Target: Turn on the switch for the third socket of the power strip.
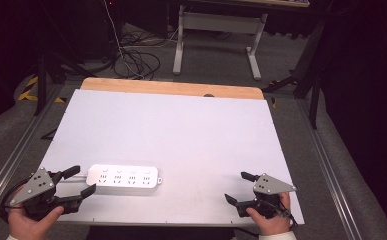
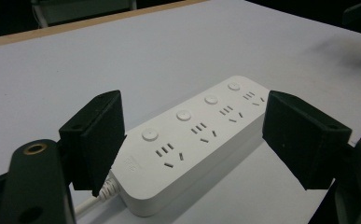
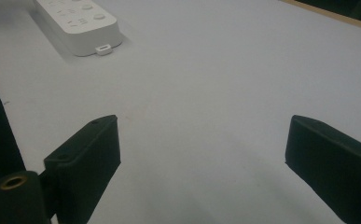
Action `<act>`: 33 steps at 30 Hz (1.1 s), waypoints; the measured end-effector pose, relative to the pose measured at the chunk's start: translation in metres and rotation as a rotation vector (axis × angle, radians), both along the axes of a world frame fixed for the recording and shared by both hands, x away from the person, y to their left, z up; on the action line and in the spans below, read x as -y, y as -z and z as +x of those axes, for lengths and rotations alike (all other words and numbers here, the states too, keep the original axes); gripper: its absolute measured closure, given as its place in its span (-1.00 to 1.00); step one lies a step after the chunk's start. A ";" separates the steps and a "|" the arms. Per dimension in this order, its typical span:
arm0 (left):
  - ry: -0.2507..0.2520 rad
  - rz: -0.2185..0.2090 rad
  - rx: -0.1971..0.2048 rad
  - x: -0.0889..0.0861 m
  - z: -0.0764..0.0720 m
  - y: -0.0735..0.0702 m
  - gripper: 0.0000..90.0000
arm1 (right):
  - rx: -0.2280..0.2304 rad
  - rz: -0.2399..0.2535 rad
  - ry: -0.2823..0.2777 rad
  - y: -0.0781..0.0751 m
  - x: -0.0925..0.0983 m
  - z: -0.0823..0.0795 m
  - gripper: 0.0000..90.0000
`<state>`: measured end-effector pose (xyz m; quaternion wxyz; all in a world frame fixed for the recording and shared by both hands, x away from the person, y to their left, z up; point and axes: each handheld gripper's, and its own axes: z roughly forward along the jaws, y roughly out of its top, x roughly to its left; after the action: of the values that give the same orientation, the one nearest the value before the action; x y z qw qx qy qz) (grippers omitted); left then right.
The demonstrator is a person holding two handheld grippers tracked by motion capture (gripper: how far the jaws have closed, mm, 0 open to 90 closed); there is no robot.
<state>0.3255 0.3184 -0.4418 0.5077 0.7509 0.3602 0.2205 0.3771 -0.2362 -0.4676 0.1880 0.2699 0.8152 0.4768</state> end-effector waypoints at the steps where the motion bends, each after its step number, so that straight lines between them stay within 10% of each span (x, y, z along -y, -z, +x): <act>1: 0.001 -0.002 -0.003 0.000 0.001 -0.001 -0.53 | 0.001 -0.001 -0.001 0.000 0.000 0.000 -0.76; 33: 0.056 0.017 -0.025 0.032 0.027 -0.024 -0.44 | -0.003 -0.002 -0.007 0.001 0.000 0.000 -0.75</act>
<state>0.3528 0.2863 -0.4180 0.5026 0.7676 0.3437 0.2000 0.3774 -0.2361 -0.4684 0.1851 0.2675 0.8169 0.4762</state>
